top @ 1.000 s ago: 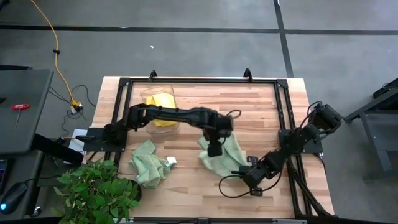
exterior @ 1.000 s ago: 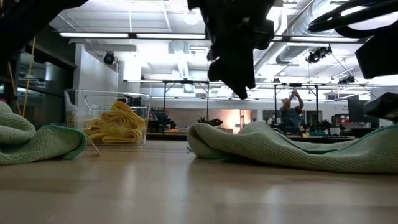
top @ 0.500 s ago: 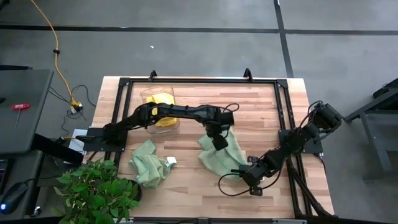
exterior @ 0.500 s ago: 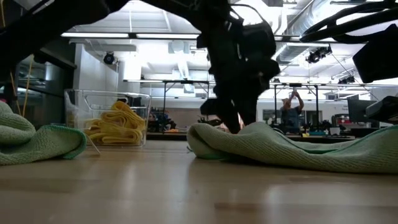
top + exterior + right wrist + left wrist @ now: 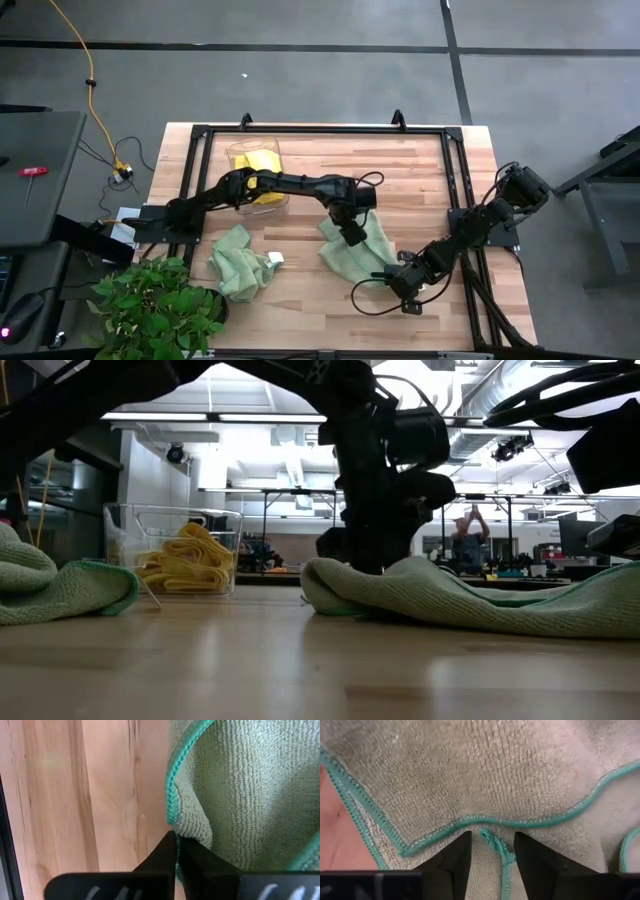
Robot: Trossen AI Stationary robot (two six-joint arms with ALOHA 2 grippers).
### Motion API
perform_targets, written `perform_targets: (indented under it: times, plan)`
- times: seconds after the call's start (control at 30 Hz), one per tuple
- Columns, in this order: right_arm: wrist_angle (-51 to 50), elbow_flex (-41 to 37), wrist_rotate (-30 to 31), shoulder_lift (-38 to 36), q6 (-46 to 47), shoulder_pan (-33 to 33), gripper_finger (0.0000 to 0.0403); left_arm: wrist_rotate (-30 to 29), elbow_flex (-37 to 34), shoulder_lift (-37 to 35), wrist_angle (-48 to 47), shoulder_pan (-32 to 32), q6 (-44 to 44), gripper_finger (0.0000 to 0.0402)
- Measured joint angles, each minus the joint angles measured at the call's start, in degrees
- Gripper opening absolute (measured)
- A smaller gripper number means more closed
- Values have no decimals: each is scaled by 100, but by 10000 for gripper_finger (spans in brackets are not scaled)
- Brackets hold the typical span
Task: Fold microfiber towels
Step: Fold the right green towel
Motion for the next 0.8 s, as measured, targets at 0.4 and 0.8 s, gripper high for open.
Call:
perform_targets:
  times: [0.4,0.8]
  plan:
    - [2,0,28,0,-31,-11,0,-414,0,0,31,-307,23,69]
    - [-303,-45,208,-213,58,-11,0,-429,758,-37,-563,120,665,4]
